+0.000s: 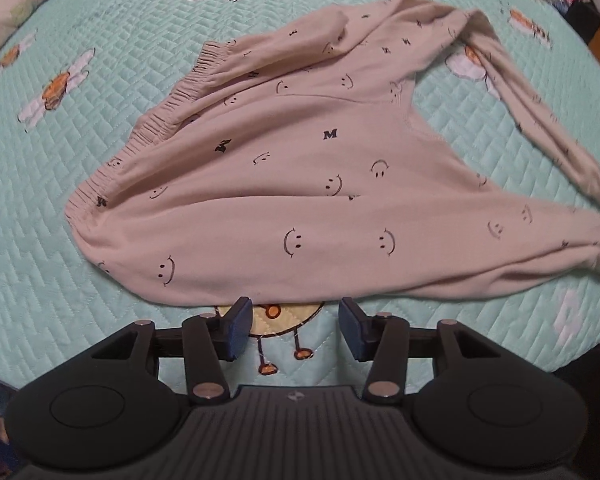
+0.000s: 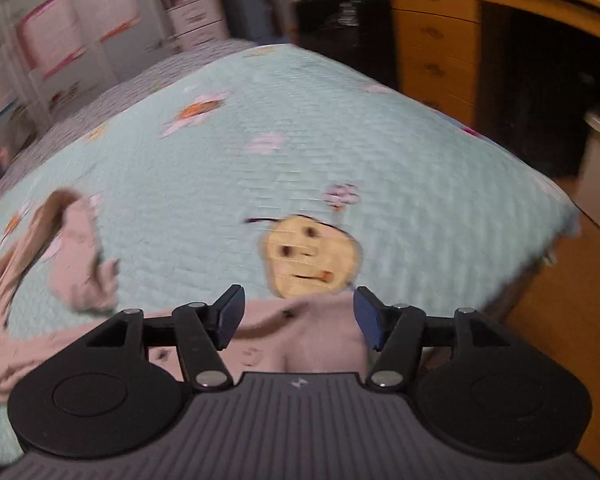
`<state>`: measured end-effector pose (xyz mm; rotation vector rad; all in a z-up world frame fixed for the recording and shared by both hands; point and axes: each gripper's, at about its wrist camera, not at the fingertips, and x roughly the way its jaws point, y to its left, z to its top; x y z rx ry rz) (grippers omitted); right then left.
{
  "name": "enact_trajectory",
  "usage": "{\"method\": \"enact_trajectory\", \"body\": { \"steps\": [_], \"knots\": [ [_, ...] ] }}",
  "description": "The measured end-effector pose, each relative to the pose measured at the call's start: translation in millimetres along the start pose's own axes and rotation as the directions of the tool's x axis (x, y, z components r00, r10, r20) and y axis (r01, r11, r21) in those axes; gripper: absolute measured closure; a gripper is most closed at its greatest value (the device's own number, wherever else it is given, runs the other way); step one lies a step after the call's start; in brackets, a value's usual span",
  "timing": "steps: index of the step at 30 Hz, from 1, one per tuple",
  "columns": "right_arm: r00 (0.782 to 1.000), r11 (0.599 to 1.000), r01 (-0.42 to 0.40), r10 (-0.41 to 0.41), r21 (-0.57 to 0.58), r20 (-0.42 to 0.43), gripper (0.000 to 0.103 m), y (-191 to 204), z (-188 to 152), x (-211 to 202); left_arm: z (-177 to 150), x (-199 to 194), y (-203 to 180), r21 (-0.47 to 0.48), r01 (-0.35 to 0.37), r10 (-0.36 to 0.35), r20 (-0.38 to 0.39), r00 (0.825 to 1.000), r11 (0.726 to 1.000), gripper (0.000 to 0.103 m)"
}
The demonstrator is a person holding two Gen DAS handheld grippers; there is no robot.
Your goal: Fold clothes
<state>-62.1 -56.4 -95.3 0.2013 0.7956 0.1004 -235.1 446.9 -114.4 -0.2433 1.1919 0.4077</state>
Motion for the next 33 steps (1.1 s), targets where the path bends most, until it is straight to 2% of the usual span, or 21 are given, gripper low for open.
{"method": "enact_trajectory", "body": {
  "steps": [2,3,4,5,6,8,10,13,16,17,18,19,21,23,24,25,26,28,30,32,33],
  "knots": [
    [0.999,1.0,0.025,-0.024,0.011,-0.046,0.035,-3,-6,13,1,1,-3,0.014,-0.02,0.02,0.002,1.0,1.0,0.051],
    [0.997,1.0,0.006,-0.005,0.01,-0.074,0.036,-2,-9,21,1,2,-4,0.017,-0.026,0.026,0.002,1.0,1.0,0.05],
    [0.995,1.0,-0.02,0.021,0.01,-0.101,0.045,-1,-12,28,1,3,-5,0.018,-0.03,0.03,-0.001,1.0,0.999,0.05],
    [0.993,0.999,-0.038,0.037,-0.004,-0.112,0.068,5,-12,32,1,5,-6,0.017,-0.03,0.03,-0.005,1.0,0.999,0.05],
    [0.992,0.998,-0.053,0.05,-0.021,-0.118,0.077,11,-12,35,0,6,-6,0.016,-0.031,0.031,-0.009,0.999,0.999,0.05],
    [0.99,0.994,-0.091,0.084,-0.063,-0.11,0.086,27,-10,34,-1,8,-8,0.017,-0.036,0.037,-0.014,0.999,0.999,0.05],
    [0.99,0.987,-0.133,0.128,-0.095,-0.054,0.088,42,1,25,-2,11,-8,0.018,-0.046,0.047,-0.021,0.999,0.999,0.05],
    [0.982,0.978,-0.159,0.171,-0.137,0.078,0.088,60,24,1,-3,14,-8,0.009,-0.047,0.048,-0.026,0.999,0.999,0.05],
    [0.943,0.967,-0.2,0.233,-0.157,0.237,0.087,63,41,-32,-3,15,-9,0.004,-0.048,0.048,-0.024,0.999,0.999,0.049],
    [0.928,0.965,-0.213,0.249,-0.154,0.277,0.086,60,44,-41,-2,16,-9,0.003,-0.047,0.048,-0.023,0.999,0.999,0.049],
    [0.923,0.967,-0.213,0.246,-0.139,0.295,0.085,52,42,-44,-2,16,-9,0.003,-0.047,0.047,-0.023,0.999,0.999,0.048],
    [0.922,0.97,-0.21,0.238,-0.122,0.307,0.079,44,40,-47,-3,17,-9,0.002,-0.047,0.047,-0.022,0.999,0.999,0.047],
    [0.952,0.984,-0.159,0.175,-0.084,0.25,0.076,22,29,-38,-3,18,-9,0.005,-0.048,0.048,-0.022,0.999,0.999,0.046],
    [0.991,0.998,-0.055,0.056,-0.012,0.12,0.076,0,15,-16,-3,19,-9,0.01,-0.049,0.049,-0.022,0.999,0.999,0.045],
    [0.999,0.999,0.007,-0.008,0.031,0.036,0.076,-15,8,-5,-3,19,-9,0.013,-0.049,0.049,-0.022,0.999,0.999,0.045],
    [0.999,0.995,0.048,-0.045,0.085,-0.028,0.076,-28,0,3,-3,19,-8,0.014,-0.049,0.049,-0.022,0.999,0.999,0.044],
    [0.996,0.988,0.085,-0.079,0.127,-0.048,0.075,-37,-6,4,-3,20,-8,0.014,-0.048,0.049,-0.023,0.999,0.999,0.044],
    [0.988,0.97,0.152,-0.145,0.192,-0.049,0.074,-48,-12,0,-2,20,-7,0.012,-0.05,0.05,-0.025,0.998,0.999,0.041],
    [0.98,0.943,0.19,-0.197,0.274,-0.003,0.07,-53,-7,-12,-3,21,-7,0.01,-0.052,0.052,-0.025,0.998,0.999,0.041],
    [0.972,0.928,0.198,-0.229,0.315,0.062,0.068,-43,3,-25,-4,21,-7,0.013,-0.055,0.056,-0.023,0.998,0.998,0.041],
    [0.97,0.939,0.183,-0.221,0.292,0.104,0.068,-31,9,-28,-4,21,-8,0.016,-0.058,0.058,-0.021,0.998,0.998,0.04]
  ]
}}
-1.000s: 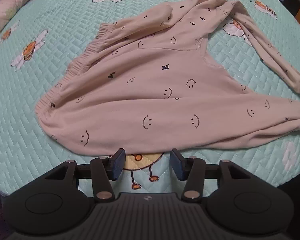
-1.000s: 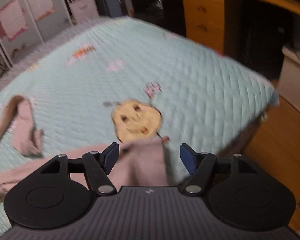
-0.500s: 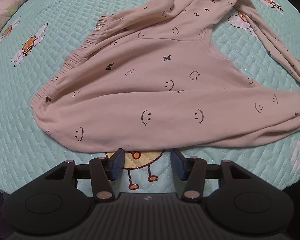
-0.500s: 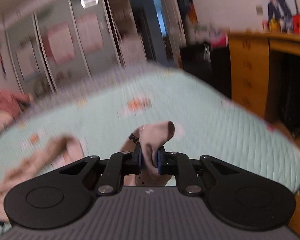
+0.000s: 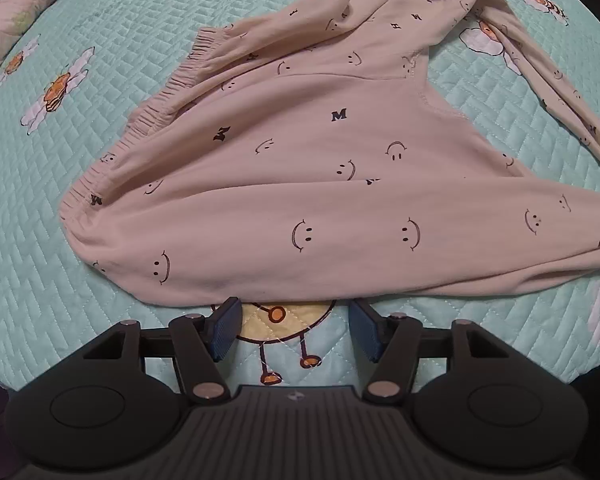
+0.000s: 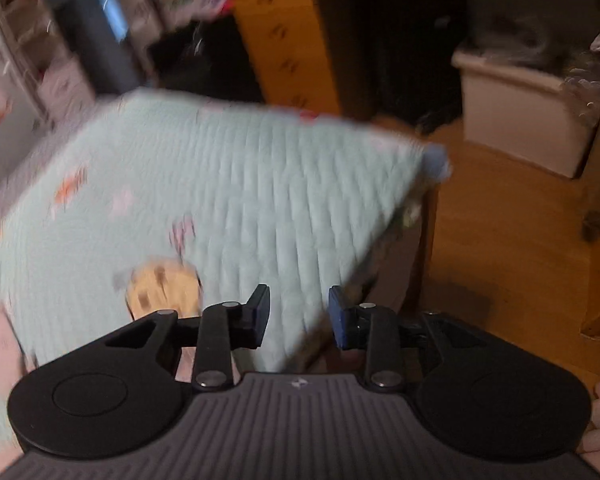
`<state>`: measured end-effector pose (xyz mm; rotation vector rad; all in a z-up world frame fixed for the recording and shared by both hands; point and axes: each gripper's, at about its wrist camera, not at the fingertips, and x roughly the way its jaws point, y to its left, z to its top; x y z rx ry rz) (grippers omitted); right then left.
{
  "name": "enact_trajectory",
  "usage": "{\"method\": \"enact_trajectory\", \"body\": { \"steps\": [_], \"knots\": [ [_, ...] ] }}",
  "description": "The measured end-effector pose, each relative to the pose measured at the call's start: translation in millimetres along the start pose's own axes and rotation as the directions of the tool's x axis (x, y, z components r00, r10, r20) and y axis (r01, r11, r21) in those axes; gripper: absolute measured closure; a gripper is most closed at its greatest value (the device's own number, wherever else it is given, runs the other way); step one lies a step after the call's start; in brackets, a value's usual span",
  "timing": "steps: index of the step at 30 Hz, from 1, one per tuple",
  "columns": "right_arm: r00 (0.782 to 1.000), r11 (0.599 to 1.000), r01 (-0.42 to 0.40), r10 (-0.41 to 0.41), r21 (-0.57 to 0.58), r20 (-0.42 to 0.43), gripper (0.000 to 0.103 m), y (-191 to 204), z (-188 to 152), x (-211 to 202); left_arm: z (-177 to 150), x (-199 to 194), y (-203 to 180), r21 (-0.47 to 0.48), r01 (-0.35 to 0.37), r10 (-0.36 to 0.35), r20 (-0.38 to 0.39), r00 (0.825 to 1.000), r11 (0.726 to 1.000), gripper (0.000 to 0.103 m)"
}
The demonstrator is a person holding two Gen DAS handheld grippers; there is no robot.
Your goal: Fold clothes
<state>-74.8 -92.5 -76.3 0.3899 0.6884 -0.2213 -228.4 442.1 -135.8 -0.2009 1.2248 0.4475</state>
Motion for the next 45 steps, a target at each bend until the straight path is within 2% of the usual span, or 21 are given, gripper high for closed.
{"method": "enact_trajectory", "body": {
  "steps": [1,4,8,10,12,14,15,19,22,24,29,31,33,35,36,37,39,41,43,44,45],
  "knots": [
    [0.999,0.998,-0.042,0.043,-0.044,0.03,0.067,15,2,-7,0,0,-1,0.003,-0.003,0.003,0.001,1.0,1.0,0.04],
    [0.972,0.952,-0.232,0.234,-0.199,-0.015,0.055,73,-7,-15,0,1,-3,0.009,-0.017,0.017,0.003,1.0,1.0,0.038],
    [0.882,0.852,-0.466,0.424,-0.241,-0.205,0.055,136,-42,-1,0,0,-2,0.004,-0.015,0.015,-0.001,1.0,1.0,0.036],
    [0.842,0.823,-0.521,0.453,-0.226,-0.292,0.055,157,-61,11,0,0,0,-0.006,-0.005,0.004,-0.007,1.0,1.0,0.036],
    [0.834,0.82,-0.517,0.417,-0.247,-0.363,0.058,168,-80,21,0,-1,3,-0.021,0.006,-0.007,-0.013,1.0,1.0,0.035],
    [0.823,0.824,-0.506,0.374,-0.254,-0.428,0.078,168,-95,24,-1,-3,6,-0.031,0.016,-0.017,-0.014,1.0,0.999,0.036],
    [0.821,0.82,-0.509,0.37,-0.263,-0.434,0.078,165,-100,21,-1,-3,7,-0.035,0.019,-0.02,-0.014,1.0,0.999,0.036],
    [0.83,0.82,-0.493,0.342,-0.291,-0.442,0.083,140,-100,11,0,-9,9,-0.056,0.042,-0.042,-0.001,0.999,0.998,0.036],
    [0.84,0.817,-0.49,0.348,-0.305,-0.417,0.078,132,-88,11,5,-20,6,-0.059,0.082,-0.08,0.035,0.996,0.995,0.036],
    [0.843,0.799,-0.508,0.383,-0.322,-0.379,0.077,144,-79,7,8,-27,3,-0.052,0.106,-0.102,0.063,0.993,0.993,0.036],
    [0.831,0.752,-0.541,0.411,-0.376,-0.374,0.054,196,-72,28,11,-22,9,-0.081,0.129,-0.125,0.049,0.991,0.988,0.036],
    [0.839,0.733,-0.531,0.386,-0.425,-0.383,0.053,218,-77,40,9,-17,17,-0.113,0.136,-0.133,0.034,0.991,0.984,0.036],
    [0.829,0.718,-0.541,0.37,-0.438,-0.419,0.053,233,-84,55,8,-12,25,-0.142,0.133,-0.132,0.018,0.991,0.981,0.036],
    [0.808,0.695,-0.564,0.355,-0.446,-0.47,0.059,244,-92,67,7,-9,30,-0.159,0.125,-0.126,0.009,0.992,0.979,0.036],
    [0.795,0.678,-0.581,0.352,-0.45,-0.495,0.067,249,-96,71,7,-8,32,-0.165,0.123,-0.124,0.007,0.992,0.979,0.036],
    [0.795,0.66,-0.584,0.346,-0.474,-0.498,0.079,254,-98,72,8,-7,35,-0.171,0.122,-0.123,0.004,0.992,0.978,0.036],
    [0.81,0.617,-0.575,0.336,-0.537,-0.481,0.084,262,-98,69,9,-5,39,-0.182,0.122,-0.124,0.002,0.992,0.976,0.036],
    [0.865,0.568,-0.503,0.331,-0.652,-0.378,0.091,272,-85,56,9,-5,42,-0.193,0.123,-0.125,0.002,0.992,0.974,0.036],
    [0.921,0.524,-0.357,0.335,-0.774,-0.198,0.093,280,-64,38,10,-6,46,-0.202,0.125,-0.126,0.008,0.992,0.971,0.036],
    [0.939,0.508,-0.249,0.337,-0.824,-0.076,0.093,282,-52,27,10,-7,48,-0.206,0.125,-0.126,0.011,0.992,0.97,0.036],
    [0.939,0.494,-0.134,0.339,-0.859,0.049,0.093,282,-40,17,11,-8,50,-0.21,0.124,-0.124,0.013,0.992,0.97,0.036]
  ]
}}
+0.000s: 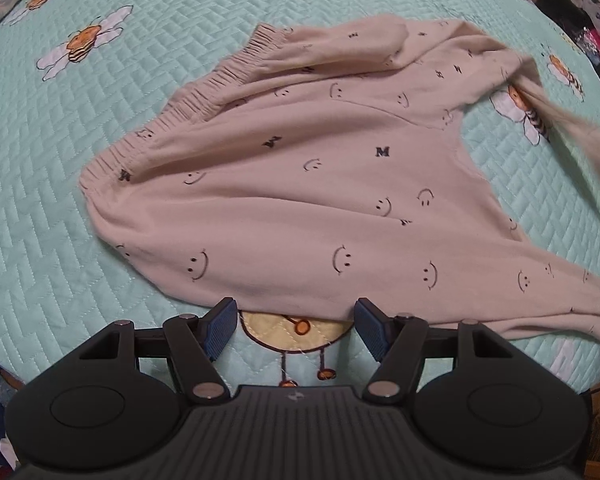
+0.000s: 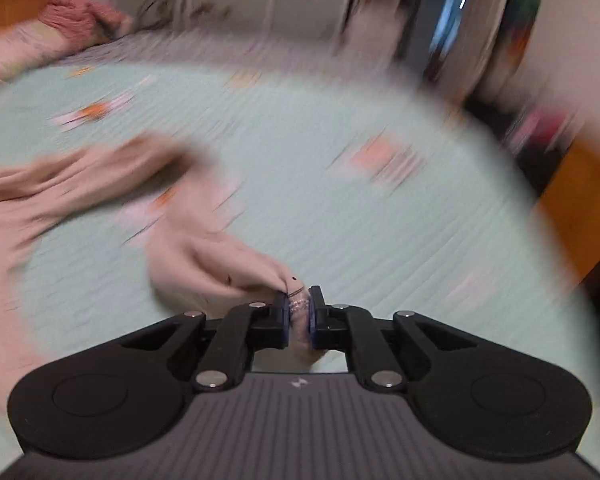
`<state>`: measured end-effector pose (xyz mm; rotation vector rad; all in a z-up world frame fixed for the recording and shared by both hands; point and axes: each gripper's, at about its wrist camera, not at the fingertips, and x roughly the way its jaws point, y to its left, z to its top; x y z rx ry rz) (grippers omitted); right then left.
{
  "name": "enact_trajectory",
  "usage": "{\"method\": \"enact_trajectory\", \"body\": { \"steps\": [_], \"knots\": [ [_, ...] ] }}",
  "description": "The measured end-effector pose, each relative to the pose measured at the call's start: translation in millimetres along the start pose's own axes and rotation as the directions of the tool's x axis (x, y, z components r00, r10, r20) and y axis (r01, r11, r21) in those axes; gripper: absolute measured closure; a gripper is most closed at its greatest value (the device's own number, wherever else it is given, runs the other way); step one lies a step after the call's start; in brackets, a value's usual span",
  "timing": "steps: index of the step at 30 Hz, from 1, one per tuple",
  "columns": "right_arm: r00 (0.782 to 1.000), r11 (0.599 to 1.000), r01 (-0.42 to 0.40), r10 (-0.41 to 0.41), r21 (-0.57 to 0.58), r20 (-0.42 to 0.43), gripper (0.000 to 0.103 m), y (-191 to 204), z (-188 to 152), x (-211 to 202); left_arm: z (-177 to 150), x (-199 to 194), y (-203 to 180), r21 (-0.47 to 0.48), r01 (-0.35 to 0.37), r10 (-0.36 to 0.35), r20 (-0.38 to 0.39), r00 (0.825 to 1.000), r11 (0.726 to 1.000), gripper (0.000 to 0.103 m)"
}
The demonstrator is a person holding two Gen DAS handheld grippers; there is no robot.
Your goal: Fold clothes
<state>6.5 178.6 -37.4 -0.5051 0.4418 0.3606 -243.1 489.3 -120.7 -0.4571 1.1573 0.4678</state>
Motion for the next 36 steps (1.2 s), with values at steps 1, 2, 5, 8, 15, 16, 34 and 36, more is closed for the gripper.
{"method": "enact_trajectory", "body": {
  "steps": [1,2,5,8,15,16,34,36],
  "knots": [
    [0.993,0.992,0.108,-0.104,-0.067,0.059,0.093,-7,6,-6,0,0,2,-0.005,-0.002,0.002,0.001,1.0,1.0,0.036],
    [0.972,0.967,0.218,-0.203,-0.129,0.121,0.093,-14,10,-11,1,0,4,-0.012,-0.003,0.003,0.0,1.0,1.0,0.036],
    [0.917,0.871,0.397,-0.388,-0.288,0.092,0.076,-33,7,16,1,4,6,-0.026,-0.005,0.005,-0.012,1.0,1.0,0.036],
    [0.871,0.794,0.405,-0.486,-0.453,-0.074,0.048,-44,-19,62,-1,3,5,-0.022,-0.005,0.005,-0.012,1.0,1.0,0.036],
    [0.892,0.947,0.319,-0.281,0.05,-0.355,0.04,-69,-79,52,3,-8,6,0.009,-0.007,0.006,0.048,0.999,1.0,0.036],
    [0.917,0.937,0.288,-0.211,0.196,-0.339,0.04,-71,-87,39,4,-13,5,0.02,-0.005,0.004,0.075,0.997,1.0,0.036],
    [0.9,0.65,-0.377,0.425,0.66,0.096,0.038,105,-64,-34,153,22,69,-0.038,0.054,-0.039,0.308,0.951,0.998,0.037],
    [0.897,0.667,-0.364,0.438,0.651,0.054,0.038,117,-66,-28,165,37,71,-0.02,0.069,-0.061,0.28,0.958,0.997,0.037]
  ]
}}
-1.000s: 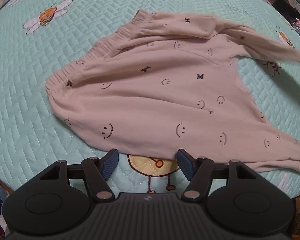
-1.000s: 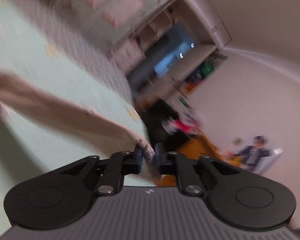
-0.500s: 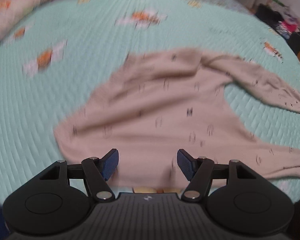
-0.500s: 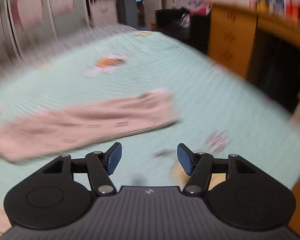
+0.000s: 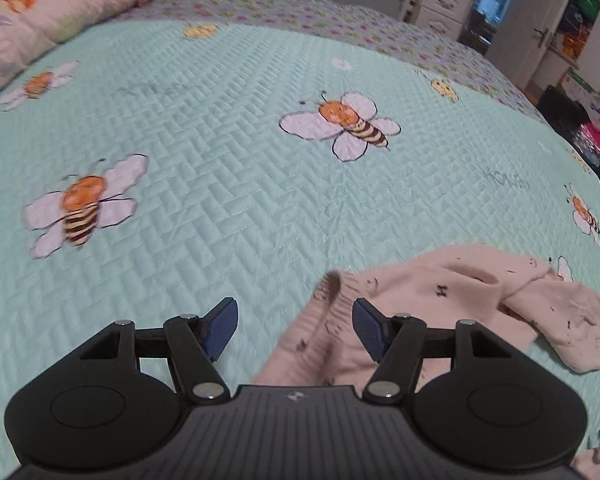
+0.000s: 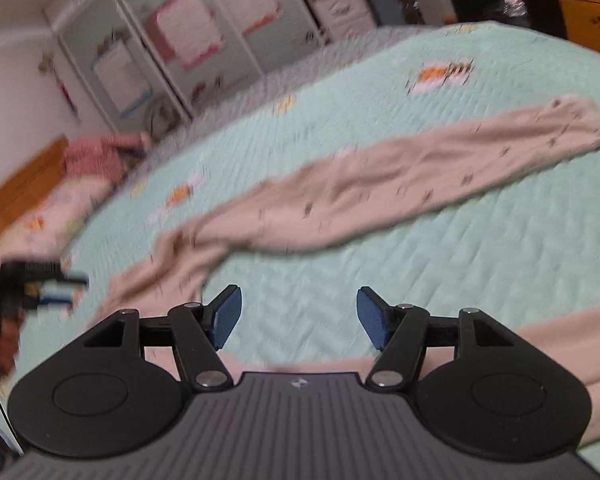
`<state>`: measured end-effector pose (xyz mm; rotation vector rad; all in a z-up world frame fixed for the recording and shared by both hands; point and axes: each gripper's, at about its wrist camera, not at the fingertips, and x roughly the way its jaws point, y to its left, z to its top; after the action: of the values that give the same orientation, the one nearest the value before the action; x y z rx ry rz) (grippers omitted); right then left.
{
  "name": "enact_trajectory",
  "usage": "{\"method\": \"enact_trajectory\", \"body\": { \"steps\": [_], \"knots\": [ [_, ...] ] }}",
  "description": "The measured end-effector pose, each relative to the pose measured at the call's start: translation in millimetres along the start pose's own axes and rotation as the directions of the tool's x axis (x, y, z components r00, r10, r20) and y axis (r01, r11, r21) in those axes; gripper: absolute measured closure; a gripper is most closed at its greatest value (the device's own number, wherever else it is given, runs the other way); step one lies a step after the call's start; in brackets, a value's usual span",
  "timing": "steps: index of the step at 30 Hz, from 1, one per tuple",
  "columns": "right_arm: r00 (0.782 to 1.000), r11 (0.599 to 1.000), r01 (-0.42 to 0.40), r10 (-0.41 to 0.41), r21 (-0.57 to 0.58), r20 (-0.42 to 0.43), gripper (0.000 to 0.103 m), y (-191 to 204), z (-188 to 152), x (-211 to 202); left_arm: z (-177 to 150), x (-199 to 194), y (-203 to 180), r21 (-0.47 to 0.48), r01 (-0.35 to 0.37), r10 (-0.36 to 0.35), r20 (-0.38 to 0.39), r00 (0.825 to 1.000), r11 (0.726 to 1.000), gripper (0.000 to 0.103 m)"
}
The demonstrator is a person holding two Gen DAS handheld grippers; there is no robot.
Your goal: Fold clothes
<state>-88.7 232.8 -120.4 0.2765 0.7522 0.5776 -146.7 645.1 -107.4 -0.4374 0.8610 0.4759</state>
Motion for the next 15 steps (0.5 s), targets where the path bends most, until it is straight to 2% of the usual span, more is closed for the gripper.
{"method": "enact_trajectory", "body": {
  "steps": [2,5,8,12,15],
  "knots": [
    [0.999,1.0,0.019,-0.019,0.0,-0.037,0.038,-3,-7,8,6,16,0,0.034,0.03,-0.03,-0.028,0.999,0.999,0.037],
    [0.998,1.0,0.03,-0.031,-0.006,-0.048,0.038,-5,-12,9,12,36,0,0.076,0.055,-0.051,-0.054,0.997,0.996,0.037],
    [0.997,0.999,0.044,-0.045,-0.023,-0.058,0.036,-3,-13,11,17,49,7,0.067,0.109,-0.104,-0.072,0.992,0.992,0.037],
    [0.995,0.996,0.07,-0.074,-0.056,-0.071,0.031,3,-12,20,23,56,12,0.065,0.19,-0.184,-0.081,0.98,0.98,0.036],
    [0.993,0.993,0.084,-0.09,-0.081,-0.08,0.022,10,-12,25,26,60,14,0.062,0.25,-0.243,-0.099,0.965,0.966,0.037]
  ]
}}
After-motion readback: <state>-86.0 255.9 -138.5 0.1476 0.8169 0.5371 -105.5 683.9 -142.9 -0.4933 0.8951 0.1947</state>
